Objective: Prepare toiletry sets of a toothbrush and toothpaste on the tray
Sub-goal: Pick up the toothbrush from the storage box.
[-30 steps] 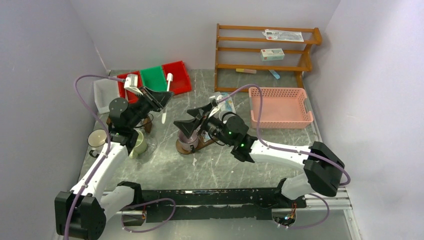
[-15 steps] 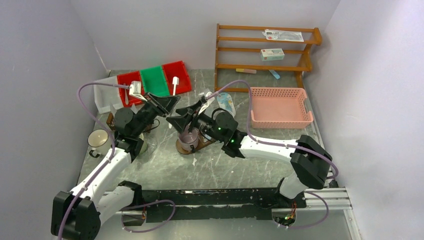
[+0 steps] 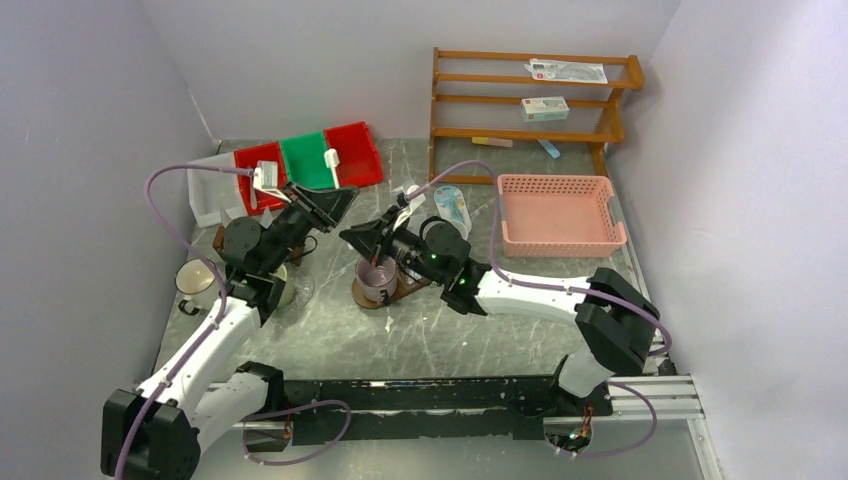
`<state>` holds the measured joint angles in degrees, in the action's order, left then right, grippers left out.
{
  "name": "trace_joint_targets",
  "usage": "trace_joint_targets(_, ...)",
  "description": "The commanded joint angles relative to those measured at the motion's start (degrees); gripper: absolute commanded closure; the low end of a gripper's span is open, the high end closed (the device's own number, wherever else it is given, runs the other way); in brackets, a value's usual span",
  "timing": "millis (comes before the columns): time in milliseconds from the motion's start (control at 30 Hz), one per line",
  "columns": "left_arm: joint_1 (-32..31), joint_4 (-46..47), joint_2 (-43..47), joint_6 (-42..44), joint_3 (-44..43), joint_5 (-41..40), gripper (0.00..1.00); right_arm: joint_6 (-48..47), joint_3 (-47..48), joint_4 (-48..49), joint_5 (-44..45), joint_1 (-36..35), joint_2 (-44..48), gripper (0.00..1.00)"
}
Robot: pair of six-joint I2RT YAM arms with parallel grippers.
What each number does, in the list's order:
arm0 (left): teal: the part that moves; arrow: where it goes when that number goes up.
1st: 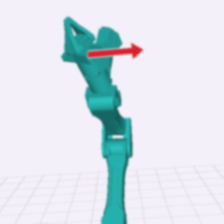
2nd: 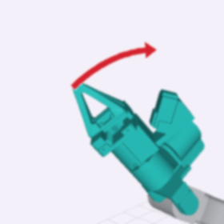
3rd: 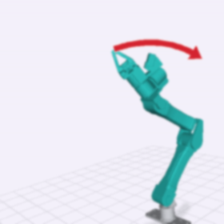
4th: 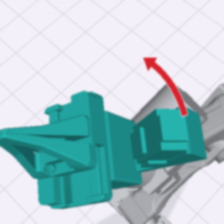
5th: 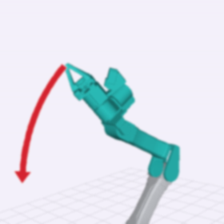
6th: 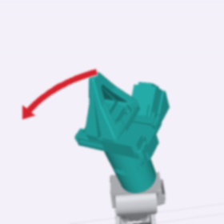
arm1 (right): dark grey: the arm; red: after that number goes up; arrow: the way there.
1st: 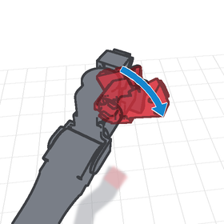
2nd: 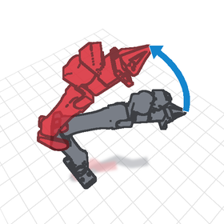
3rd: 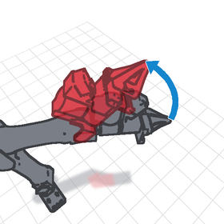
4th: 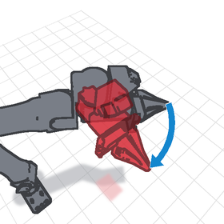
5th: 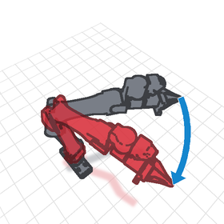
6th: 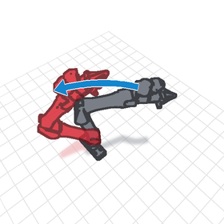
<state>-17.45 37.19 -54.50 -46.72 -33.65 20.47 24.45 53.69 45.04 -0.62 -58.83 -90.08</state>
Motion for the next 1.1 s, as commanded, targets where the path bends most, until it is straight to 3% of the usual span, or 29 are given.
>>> trace_joint_targets(0, -0.7, -6.0, 0.3, 5.4, -4.7, 3.5, 0.66, -3.9, 0.0, -1.2, 0.4, -0.3, 1.5, 0.99)
trace_joint_targets(167, -0.7, -17.8, 1.4, 11.6, -9.6, 0.8, 0.52, -6.7, -0.8, -2.7, 3.7, -0.3, 2.7, 1.00)
trace_joint_targets(400, -0.7, -28.6, 2.5, 17.5, -13.8, -4.8, 0.54, -8.7, -1.5, -3.2, 5.4, -0.3, 3.6, 1.00)
trace_joint_targets(733, -0.7, -29.6, 2.0, 18.7, -15.2, -4.2, 0.60, -12.2, -0.3, -5.5, 7.5, -1.3, 2.6, 1.00)
trace_joint_targets(867, -0.7, -31.8, 1.8, 19.7, -16.3, -5.2, 0.68, -15.3, 0.3, -6.6, 10.6, -2.6, 2.1, 1.00)
trace_joint_targets(1067, -0.7, -33.1, 1.8, 19.9, -16.8, -6.0, 0.94, -19.9, 1.3, -7.4, 15.0, -4.1, 1.3, 1.00)
